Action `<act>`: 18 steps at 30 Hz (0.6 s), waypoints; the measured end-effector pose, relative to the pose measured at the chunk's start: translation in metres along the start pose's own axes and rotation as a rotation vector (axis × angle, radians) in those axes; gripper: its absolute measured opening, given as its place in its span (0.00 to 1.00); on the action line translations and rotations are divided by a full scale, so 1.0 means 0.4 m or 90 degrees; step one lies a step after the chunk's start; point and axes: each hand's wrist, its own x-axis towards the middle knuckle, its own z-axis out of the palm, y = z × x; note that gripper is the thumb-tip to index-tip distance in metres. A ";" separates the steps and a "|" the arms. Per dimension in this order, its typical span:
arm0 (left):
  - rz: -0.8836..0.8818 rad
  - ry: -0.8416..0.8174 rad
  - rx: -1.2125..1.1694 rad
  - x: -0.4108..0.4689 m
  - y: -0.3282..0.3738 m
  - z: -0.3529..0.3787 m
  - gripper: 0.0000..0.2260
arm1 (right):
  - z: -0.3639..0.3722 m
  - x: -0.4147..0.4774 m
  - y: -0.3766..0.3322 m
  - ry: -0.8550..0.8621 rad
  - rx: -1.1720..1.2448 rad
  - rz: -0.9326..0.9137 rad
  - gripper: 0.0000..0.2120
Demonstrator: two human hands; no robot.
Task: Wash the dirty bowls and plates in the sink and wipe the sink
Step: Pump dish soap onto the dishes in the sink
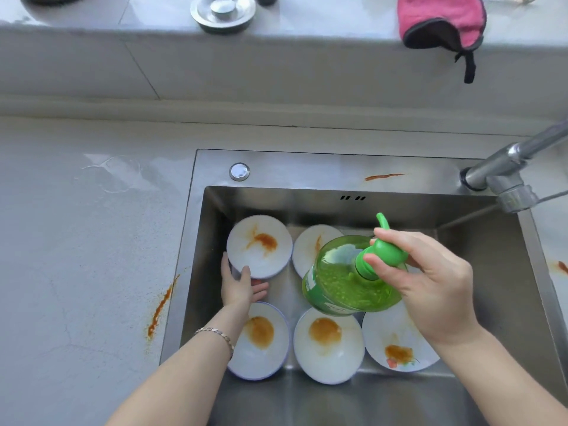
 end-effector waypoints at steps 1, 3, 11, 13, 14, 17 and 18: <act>0.000 -0.003 0.003 0.007 -0.003 -0.002 0.26 | 0.004 -0.004 0.002 -0.003 0.002 0.007 0.14; -0.002 -0.008 0.011 0.016 -0.007 -0.004 0.26 | 0.012 -0.013 0.004 -0.009 0.010 0.015 0.13; 0.030 0.028 0.013 0.002 0.004 -0.003 0.28 | 0.008 -0.037 -0.001 -0.002 0.014 0.027 0.13; 0.068 0.018 0.035 -0.026 0.013 -0.012 0.28 | 0.003 -0.038 -0.005 0.010 0.019 0.035 0.13; 0.088 0.004 0.045 -0.045 0.017 -0.021 0.28 | -0.001 -0.038 -0.007 0.018 0.022 0.041 0.13; 0.140 -0.050 0.113 -0.108 0.021 -0.063 0.28 | -0.021 -0.038 -0.006 0.052 0.024 0.061 0.14; 0.149 -0.067 0.141 -0.126 0.017 -0.082 0.28 | -0.030 -0.037 -0.005 0.068 0.022 0.071 0.14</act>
